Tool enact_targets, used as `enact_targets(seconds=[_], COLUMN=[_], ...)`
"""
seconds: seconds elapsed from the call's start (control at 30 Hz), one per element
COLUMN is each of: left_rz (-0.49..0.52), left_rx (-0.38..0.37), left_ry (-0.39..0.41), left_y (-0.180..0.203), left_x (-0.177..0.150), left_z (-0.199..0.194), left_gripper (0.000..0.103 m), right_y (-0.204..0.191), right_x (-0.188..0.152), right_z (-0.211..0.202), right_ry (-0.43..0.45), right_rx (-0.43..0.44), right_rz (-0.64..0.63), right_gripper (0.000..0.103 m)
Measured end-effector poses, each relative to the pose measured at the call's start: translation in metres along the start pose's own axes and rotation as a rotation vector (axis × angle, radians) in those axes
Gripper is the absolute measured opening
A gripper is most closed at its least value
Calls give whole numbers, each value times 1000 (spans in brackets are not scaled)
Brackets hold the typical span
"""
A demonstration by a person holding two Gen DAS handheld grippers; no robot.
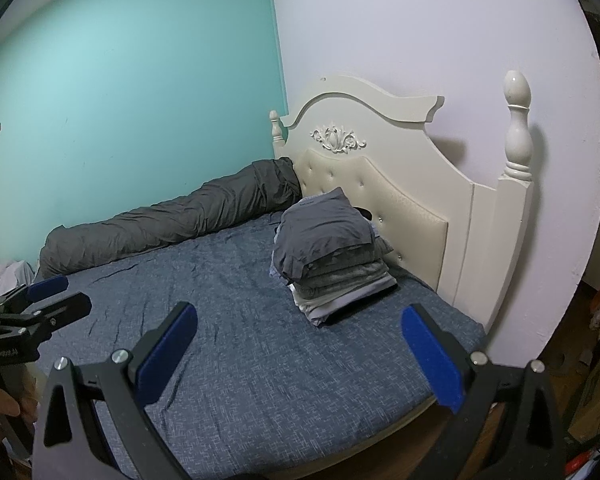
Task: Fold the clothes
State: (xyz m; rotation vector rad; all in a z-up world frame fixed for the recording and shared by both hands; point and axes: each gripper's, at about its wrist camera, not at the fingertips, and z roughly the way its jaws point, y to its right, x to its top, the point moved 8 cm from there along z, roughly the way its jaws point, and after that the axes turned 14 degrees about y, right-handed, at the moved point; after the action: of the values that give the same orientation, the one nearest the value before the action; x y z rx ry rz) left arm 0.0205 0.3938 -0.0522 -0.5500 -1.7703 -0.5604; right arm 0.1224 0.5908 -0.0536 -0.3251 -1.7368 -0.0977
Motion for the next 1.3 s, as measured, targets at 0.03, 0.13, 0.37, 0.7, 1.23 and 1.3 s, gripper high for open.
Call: enact_targets(seconds=[0.03, 0.13, 0.37, 0.7, 1.23, 1.3], left_rz=[-1, -3, -12, -3, -2, -5], left_rx=[1, 8, 3, -1, -12, -16], left_ry=[1, 6, 6, 28, 9, 7], left_y=[-1, -3, -5, -6, -4, -4], left_x=[0, -1, -1, 1, 0, -1], left_z=[0, 0, -2, -8, -7, -8], left_gripper=[103, 103, 103, 103, 103, 103], right_y=[0, -1, -4, -4, -4, -4], right_x=[0, 0, -1, -3, -4, -3], right_z=[0, 1, 2, 2, 0, 0], right_ry=[0, 4, -1, -2, -1, 1], right_rx=[-1, -9, -2, -7, -13, -13], right_rz=[-3, -13, -14, -15, -19, -17], right_gripper=[102, 102, 102, 102, 102, 102])
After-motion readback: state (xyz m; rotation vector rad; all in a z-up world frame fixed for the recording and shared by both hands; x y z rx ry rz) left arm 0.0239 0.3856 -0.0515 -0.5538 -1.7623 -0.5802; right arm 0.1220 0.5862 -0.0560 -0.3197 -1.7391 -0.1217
